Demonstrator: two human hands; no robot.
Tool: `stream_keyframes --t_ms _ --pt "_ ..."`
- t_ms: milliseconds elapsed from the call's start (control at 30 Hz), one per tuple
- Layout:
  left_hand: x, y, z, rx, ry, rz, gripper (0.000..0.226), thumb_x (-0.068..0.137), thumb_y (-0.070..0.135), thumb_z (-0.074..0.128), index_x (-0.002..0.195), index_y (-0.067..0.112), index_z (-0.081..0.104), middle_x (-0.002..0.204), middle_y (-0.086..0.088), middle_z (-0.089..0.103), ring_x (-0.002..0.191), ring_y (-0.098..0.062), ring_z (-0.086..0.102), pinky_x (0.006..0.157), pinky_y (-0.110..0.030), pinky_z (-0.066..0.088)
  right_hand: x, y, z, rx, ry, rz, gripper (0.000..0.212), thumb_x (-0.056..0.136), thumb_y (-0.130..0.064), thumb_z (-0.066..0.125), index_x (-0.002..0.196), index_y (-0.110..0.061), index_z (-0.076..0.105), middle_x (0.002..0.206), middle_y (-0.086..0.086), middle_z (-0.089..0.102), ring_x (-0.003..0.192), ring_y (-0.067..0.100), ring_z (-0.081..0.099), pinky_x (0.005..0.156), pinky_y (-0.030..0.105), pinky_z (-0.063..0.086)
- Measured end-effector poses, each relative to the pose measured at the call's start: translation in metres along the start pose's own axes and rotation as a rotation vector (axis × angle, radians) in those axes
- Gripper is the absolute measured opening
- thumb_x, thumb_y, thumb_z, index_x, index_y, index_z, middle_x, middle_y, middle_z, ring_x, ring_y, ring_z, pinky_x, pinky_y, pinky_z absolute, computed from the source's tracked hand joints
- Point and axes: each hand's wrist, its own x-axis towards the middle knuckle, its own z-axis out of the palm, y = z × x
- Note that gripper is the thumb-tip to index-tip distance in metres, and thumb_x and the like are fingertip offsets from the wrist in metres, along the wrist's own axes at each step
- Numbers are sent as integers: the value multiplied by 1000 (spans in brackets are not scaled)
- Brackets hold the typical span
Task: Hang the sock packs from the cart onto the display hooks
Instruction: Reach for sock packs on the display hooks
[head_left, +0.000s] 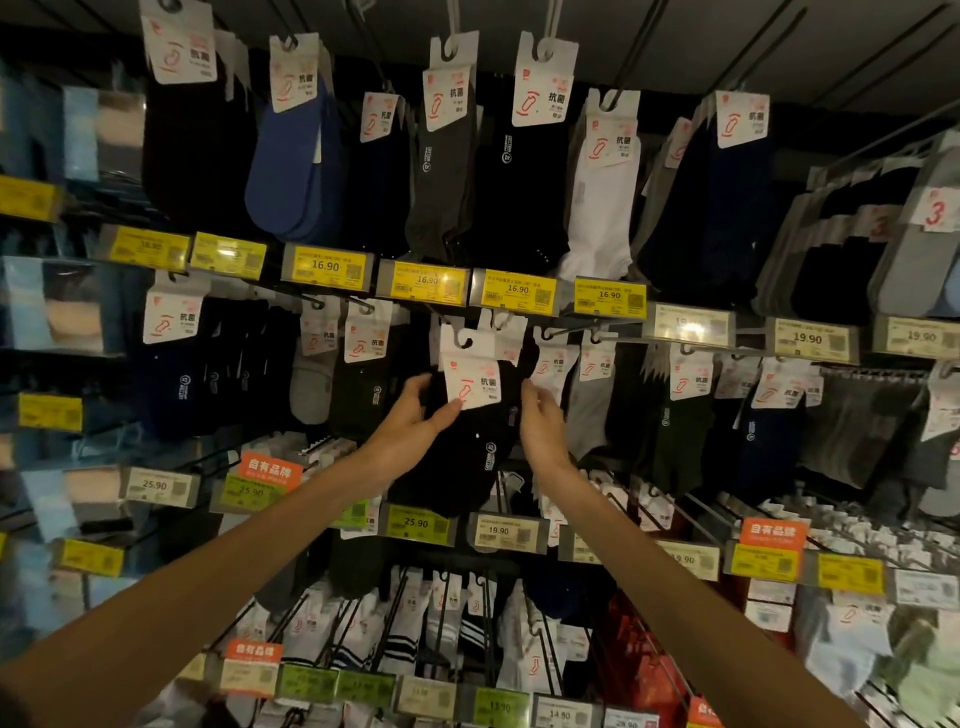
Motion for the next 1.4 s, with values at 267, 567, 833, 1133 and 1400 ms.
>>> stream_keyframes --t_ms 267,567,833,1133,1400 --pt "-6 -1 15 -59 -186 96 45 100 20 54 139 39 42 134 3 60 124 -15 57 102 -44 50 -64 -8 -28 247 -227 -224 26 97 -16 58 120 -26 56 118 -9 68 111 7 64 92 24 53" --pt "18 16 33 -146 -17 102 48 100 28 55 145 34 38 128 -3 64 117 -19 62 103 -49 49 -39 -41 -24 240 -120 -178 11 98 -24 58 107 -28 60 108 -6 71 96 2 68 79 17 55" --pt "42 16 34 -83 89 137 46 101 28 54 144 36 41 142 1 48 125 -19 51 106 -42 45 -15 -40 -9 307 -37 -67 25 97 -24 59 120 -15 63 106 5 73 94 18 71 83 33 58" --pt "95 -6 33 443 176 277 70 98 15 55 155 32 19 147 -10 45 129 -27 47 99 -32 45 36 -10 7 -383 171 -291 74 99 -31 52 155 -21 4 151 18 28 128 33 45 98 39 42" --pt "142 -44 39 1309 63 506 73 101 23 45 157 18 -1 165 -9 -4 152 -26 -5 121 -54 13 94 40 21 -1174 80 -596 75 97 -28 49 157 -16 6 162 15 -9 148 40 -10 118 53 13"
